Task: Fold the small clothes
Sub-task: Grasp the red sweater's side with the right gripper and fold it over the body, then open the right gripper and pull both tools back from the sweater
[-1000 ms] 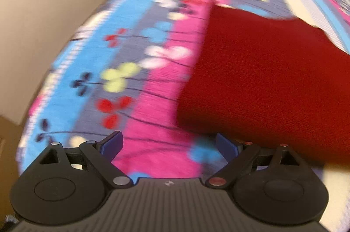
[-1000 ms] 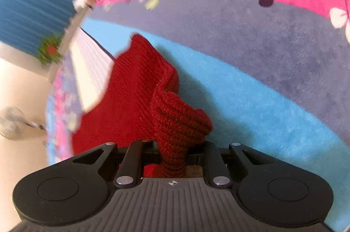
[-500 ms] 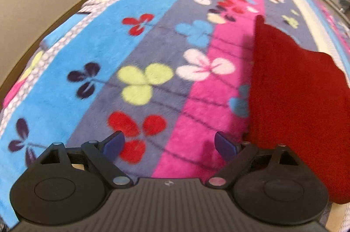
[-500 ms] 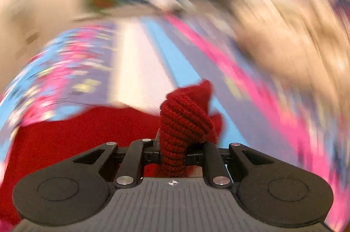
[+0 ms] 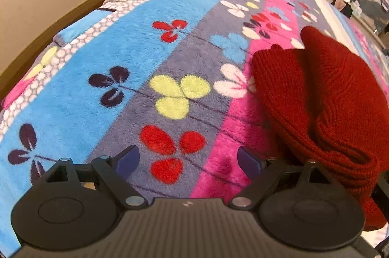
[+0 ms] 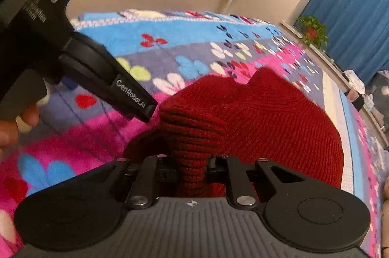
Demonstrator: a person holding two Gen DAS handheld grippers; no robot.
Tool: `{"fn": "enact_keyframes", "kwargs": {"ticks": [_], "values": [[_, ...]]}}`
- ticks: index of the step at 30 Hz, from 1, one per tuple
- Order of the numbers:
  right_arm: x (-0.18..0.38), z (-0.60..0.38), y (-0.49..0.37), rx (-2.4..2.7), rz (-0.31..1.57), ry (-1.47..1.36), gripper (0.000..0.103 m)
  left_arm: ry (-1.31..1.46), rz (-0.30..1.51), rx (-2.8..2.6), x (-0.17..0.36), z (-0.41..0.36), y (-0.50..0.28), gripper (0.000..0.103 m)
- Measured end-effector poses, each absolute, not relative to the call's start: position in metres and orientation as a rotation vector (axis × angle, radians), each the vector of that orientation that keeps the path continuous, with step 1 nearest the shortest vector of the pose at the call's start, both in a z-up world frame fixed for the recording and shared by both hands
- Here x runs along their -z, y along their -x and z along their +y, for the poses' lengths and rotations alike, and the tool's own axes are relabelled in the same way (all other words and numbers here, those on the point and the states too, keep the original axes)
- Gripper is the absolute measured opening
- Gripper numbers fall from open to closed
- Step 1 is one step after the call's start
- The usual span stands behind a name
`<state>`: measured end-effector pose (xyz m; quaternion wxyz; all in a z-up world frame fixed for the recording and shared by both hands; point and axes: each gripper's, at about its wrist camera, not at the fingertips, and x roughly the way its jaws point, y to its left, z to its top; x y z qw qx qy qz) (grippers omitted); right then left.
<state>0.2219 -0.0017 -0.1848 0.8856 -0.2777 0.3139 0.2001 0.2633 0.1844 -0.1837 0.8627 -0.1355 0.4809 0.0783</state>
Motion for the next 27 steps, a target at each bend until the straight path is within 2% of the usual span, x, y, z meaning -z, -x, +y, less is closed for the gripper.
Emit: {"fn": "enact_keyframes", "kwargs": {"ticks": [1, 3, 4, 6, 7, 10, 12, 14, 17, 20, 21, 24, 27], "values": [[0.184, 0.002, -0.217, -0.434, 0.633, 0.594, 0.022, 0.293, 1.010, -0.163, 0.182, 0.186, -0.263, 0.091], [0.181, 0.005, -0.203, -0.502, 0.625, 0.601, 0.050, 0.312, 1.006, -0.157, 0.177, 0.189, -0.259, 0.091], [0.179, 0.007, -0.195, -0.561, 0.634, 0.577, 0.055, 0.322, 1.000, -0.157, 0.174, 0.192, -0.256, 0.091], [0.178, 0.010, -0.181, -0.645, 0.648, 0.532, 0.072, 0.338, 0.990, -0.155, 0.166, 0.195, -0.249, 0.091], [0.181, 0.009, -0.177, -0.672, 0.654, 0.516, 0.077, 0.348, 0.986, -0.145, 0.161, 0.196, -0.246, 0.091], [0.185, 0.004, -0.178, -0.673, 0.705, 0.480, 0.076, 0.375, 0.997, -0.077, 0.149, 0.188, -0.242, 0.091], [0.170, -0.005, -0.176, -0.669, 0.725, 0.432, 0.073, 0.356, 0.986, -0.023, 0.139, 0.172, -0.243, 0.092], [0.150, -0.022, -0.167, -0.662, 0.753, 0.376, 0.072, 0.263, 1.001, -0.017, 0.136, 0.147, -0.250, 0.092], [0.131, -0.050, -0.144, -0.486, 0.694, 0.406, 0.073, 0.048, 0.993, -0.093, 0.148, 0.112, -0.256, 0.093], [0.135, -0.082, -0.158, -0.207, 0.699, 0.393, 0.072, -0.091, 0.983, -0.185, 0.167, 0.104, -0.257, 0.103], [0.141, -0.092, -0.167, -0.125, 0.742, 0.374, 0.072, -0.098, 0.989, -0.189, 0.167, 0.106, -0.257, 0.103], [0.168, -0.116, -0.188, -0.078, 0.898, 0.293, 0.069, -0.107, 1.027, -0.195, 0.148, 0.115, -0.249, 0.102], [0.153, -0.118, -0.167, -0.132, 0.911, 0.283, 0.068, -0.143, 0.980, -0.203, 0.112, 0.122, -0.219, 0.102]]}}
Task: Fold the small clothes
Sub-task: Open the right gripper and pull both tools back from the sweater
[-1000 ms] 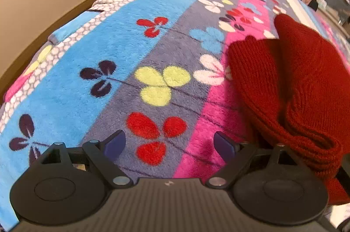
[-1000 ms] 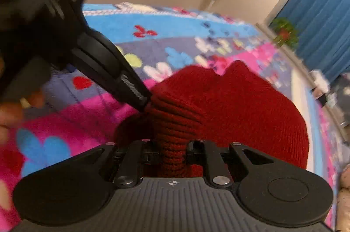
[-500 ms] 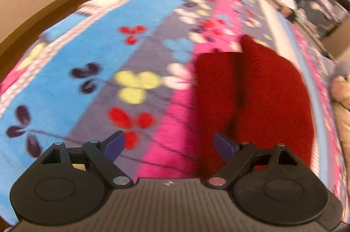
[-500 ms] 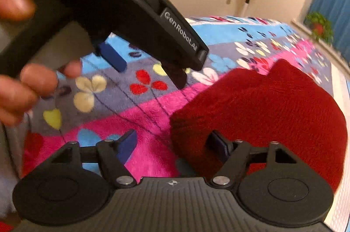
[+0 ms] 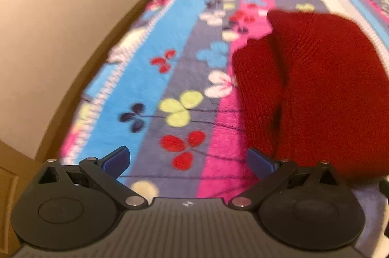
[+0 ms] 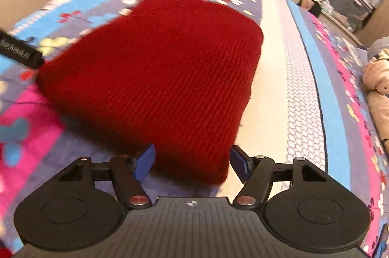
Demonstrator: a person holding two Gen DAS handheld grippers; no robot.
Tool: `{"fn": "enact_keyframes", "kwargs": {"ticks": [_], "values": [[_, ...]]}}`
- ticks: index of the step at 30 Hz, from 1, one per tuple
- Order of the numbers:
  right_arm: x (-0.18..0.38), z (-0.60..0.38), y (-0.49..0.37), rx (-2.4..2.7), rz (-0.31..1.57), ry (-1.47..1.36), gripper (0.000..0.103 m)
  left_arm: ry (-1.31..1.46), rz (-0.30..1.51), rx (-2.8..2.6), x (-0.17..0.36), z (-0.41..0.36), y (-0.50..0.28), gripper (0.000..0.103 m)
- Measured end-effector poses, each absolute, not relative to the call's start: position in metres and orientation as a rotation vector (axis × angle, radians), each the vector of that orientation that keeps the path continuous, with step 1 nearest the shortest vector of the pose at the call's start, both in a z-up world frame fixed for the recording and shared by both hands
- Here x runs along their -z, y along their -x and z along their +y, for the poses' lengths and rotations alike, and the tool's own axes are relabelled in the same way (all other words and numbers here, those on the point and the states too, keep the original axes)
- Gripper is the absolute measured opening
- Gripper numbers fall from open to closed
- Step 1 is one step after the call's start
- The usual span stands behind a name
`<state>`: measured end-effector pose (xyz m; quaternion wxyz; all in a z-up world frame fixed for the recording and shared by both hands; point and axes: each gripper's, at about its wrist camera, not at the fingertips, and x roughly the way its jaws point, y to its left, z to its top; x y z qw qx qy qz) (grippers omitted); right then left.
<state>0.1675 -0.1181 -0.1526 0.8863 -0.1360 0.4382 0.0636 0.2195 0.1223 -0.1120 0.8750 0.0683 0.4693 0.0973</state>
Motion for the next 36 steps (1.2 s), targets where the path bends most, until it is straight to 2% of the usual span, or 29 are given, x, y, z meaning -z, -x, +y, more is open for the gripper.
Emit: {"fn": "enact_keyframes", "kwargs": {"ticks": [4, 7, 14, 20, 36], "values": [[0.102, -0.135, -0.110, -0.188, 0.881, 0.168, 0.070, -0.073, 0.988, -0.184, 0.078, 0.123, -0.158, 0.102], [0.066, -0.159, -0.053, -0.180, 0.825, 0.091, 0.076, -0.059, 0.976, -0.186, 0.062, 0.114, -0.108, 0.102], [0.034, -0.181, 0.032, -0.153, 0.716, 0.083, 0.081, -0.121, 0.910, -0.173, 0.030, 0.084, -0.039, 0.102], [0.017, -0.189, 0.050, -0.147, 0.604, 0.043, 0.081, -0.164, 0.870, -0.151, 0.011, 0.064, -0.019, 0.102], [0.016, -0.189, 0.044, -0.180, 0.618, 0.033, 0.082, -0.147, 0.868, -0.177, 0.008, 0.071, -0.015, 0.102]]}}
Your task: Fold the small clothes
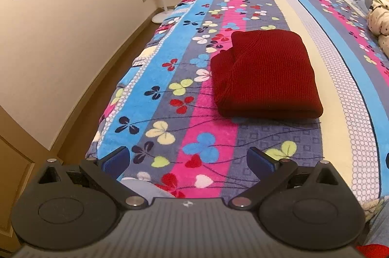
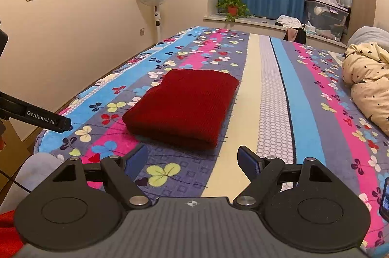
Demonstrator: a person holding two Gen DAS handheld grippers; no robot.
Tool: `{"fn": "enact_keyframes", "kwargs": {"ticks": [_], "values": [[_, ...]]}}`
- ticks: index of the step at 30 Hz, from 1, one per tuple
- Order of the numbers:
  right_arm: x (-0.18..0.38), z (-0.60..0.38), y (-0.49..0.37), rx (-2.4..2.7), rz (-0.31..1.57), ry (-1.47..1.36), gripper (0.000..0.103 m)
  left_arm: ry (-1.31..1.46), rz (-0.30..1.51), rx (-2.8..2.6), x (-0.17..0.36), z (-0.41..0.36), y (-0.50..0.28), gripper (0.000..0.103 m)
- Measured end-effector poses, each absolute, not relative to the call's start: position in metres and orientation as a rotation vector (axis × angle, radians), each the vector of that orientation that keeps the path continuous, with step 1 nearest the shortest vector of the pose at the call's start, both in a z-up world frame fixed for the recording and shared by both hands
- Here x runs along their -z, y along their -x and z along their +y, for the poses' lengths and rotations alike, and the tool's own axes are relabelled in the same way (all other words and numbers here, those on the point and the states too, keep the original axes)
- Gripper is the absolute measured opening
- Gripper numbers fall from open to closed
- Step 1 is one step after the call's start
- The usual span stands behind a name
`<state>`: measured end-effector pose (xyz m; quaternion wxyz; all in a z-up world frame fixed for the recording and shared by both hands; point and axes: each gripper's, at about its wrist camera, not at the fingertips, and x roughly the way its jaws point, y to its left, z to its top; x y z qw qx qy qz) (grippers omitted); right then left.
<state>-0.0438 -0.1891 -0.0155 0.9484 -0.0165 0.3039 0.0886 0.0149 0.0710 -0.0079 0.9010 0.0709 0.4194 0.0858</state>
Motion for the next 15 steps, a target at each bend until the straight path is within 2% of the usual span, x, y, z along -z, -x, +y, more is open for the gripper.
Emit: {"fn": "enact_keyframes", "kwargs": {"ticks": [15], "values": [[0.028, -0.189, -0.018, -0.187, 0.690, 0.076, 0.082, -0.102, 0.995, -0.168, 0.040, 0.067, -0.069, 0.102]]}}
